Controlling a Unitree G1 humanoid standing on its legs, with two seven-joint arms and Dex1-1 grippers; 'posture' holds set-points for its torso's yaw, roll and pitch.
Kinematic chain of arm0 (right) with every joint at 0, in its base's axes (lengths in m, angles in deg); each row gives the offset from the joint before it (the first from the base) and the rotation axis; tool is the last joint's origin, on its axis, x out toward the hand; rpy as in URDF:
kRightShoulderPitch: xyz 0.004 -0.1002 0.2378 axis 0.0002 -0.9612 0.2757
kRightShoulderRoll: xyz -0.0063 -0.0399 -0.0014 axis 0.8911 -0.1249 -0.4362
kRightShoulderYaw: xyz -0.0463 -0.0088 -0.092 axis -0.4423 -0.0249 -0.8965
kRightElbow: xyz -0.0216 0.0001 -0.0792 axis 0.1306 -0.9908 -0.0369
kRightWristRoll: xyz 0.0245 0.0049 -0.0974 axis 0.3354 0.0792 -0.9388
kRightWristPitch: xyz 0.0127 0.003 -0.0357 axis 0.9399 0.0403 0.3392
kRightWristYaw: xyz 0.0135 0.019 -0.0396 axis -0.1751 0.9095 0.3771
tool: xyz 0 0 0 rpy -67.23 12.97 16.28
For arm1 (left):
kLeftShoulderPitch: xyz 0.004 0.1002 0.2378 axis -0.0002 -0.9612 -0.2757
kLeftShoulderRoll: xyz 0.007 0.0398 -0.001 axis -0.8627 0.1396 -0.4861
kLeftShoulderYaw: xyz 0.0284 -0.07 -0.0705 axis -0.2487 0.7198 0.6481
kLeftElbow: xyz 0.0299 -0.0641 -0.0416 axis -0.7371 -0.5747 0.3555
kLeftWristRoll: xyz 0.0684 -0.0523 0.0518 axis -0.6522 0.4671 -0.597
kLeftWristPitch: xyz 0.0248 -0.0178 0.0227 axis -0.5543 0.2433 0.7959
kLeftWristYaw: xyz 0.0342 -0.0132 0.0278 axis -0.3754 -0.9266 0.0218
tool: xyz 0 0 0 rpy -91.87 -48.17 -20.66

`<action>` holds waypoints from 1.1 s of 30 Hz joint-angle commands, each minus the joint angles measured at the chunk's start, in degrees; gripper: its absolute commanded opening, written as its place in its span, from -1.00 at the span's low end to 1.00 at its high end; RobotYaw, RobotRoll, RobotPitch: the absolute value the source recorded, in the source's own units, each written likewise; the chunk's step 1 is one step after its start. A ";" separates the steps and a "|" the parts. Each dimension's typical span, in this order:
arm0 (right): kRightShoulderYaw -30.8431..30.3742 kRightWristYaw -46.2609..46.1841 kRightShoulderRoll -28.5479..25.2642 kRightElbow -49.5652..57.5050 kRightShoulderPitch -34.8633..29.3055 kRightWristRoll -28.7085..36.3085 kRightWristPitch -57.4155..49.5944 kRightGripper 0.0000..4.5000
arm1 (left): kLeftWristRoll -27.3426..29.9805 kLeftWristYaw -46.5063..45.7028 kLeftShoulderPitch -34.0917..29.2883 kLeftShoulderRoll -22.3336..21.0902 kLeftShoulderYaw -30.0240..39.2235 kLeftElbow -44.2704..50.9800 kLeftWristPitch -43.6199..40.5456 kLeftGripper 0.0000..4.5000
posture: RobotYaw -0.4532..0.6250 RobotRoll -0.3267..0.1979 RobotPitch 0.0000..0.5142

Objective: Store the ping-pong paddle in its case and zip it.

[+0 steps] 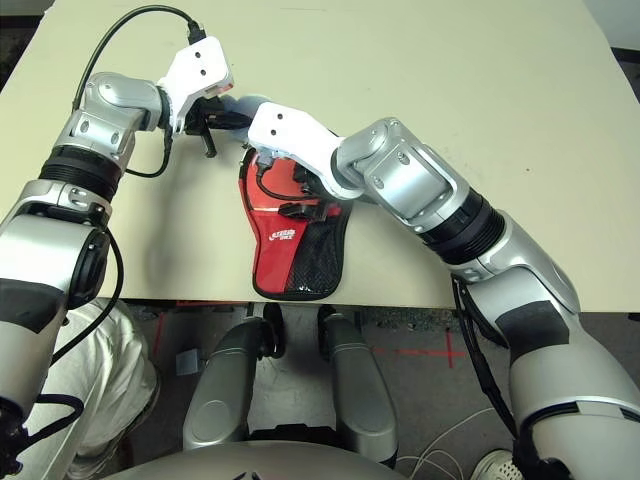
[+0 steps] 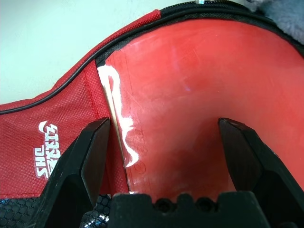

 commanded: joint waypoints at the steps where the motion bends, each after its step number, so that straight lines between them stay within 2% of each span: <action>1: -3.55 0.72 0.71 -1.77 -3.25 -0.17 -1.22 1.00 | -1.11 -4.40 2.35 2.03 0.36 -2.53 2.52 -0.91 | -0.34 0.25 0.47; 6: -3.21 0.71 1.13 -2.38 -3.42 -0.50 -1.03 1.00 | -1.49 -10.52 4.06 4.61 1.17 -5.53 4.77 -0.91 | -0.34 0.25 0.47; 12: -2.84 0.76 1.82 -3.49 -3.55 -1.06 -0.62 1.00 | -0.08 -21.54 6.73 10.31 4.74 -8.71 7.57 -0.91 | -0.34 0.25 0.47; 17: -2.57 0.86 2.30 -4.20 -3.59 -1.49 -0.39 1.00 | 0.02 -26.74 7.74 14.11 7.00 -10.59 8.45 -0.91 | -0.34 0.25 0.48; 22: -2.23 0.74 2.56 -4.73 -3.70 -1.70 -0.39 1.00 | 0.95 -24.46 7.76 18.63 8.45 -10.82 8.38 -0.91 | -0.36 0.25 0.50; 26: -1.99 0.67 2.67 -5.14 -3.76 -1.90 -0.39 1.00 | 3.47 -18.17 7.24 21.78 10.59 -10.20 7.23 -0.91 | -0.36 0.25 0.50; 33: -1.12 0.39 3.04 -6.50 -3.34 -2.31 0.12 1.00 | 4.01 -12.92 6.15 22.54 11.34 -9.96 5.34 -0.91 | -0.37 0.25 0.51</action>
